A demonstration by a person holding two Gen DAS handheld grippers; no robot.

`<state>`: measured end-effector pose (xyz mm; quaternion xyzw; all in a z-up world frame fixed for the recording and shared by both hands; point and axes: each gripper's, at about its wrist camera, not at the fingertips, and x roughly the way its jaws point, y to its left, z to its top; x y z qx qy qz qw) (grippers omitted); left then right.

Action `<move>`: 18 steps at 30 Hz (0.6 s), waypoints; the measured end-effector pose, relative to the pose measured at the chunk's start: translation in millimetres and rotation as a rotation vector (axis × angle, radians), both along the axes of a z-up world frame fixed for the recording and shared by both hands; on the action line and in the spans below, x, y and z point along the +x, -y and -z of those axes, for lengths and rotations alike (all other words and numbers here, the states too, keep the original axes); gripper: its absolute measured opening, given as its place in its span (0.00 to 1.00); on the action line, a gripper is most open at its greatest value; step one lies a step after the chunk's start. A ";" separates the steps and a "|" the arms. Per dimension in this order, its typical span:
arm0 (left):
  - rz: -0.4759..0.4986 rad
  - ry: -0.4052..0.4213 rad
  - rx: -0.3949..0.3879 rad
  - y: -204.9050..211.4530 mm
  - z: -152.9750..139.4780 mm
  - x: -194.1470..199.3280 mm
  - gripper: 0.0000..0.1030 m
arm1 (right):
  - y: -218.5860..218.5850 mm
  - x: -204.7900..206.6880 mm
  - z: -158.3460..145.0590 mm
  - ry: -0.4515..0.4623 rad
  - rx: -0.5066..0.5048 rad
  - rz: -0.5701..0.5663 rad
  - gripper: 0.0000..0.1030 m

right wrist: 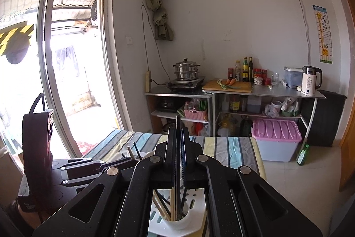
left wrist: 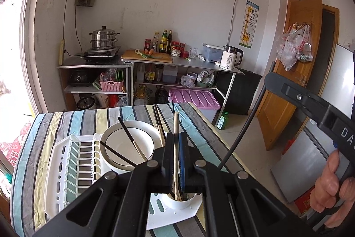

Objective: Organize utensils
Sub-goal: 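Lower both wooden chopsticks into the cup and open both tools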

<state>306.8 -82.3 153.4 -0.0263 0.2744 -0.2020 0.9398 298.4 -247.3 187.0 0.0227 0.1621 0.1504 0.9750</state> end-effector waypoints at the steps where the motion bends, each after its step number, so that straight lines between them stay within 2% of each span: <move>1: -0.001 -0.005 0.004 -0.5 3.1 3.0 0.04 | -0.3 3.6 2.9 -0.006 -0.001 0.000 0.03; 11: 0.003 -0.061 0.019 2.4 29.2 17.4 0.04 | 8.0 32.7 44.2 -0.109 -0.002 0.034 0.03; 18: -0.014 -0.096 0.036 0.5 44.1 25.1 0.04 | 14.8 39.4 56.3 -0.145 0.011 0.044 0.03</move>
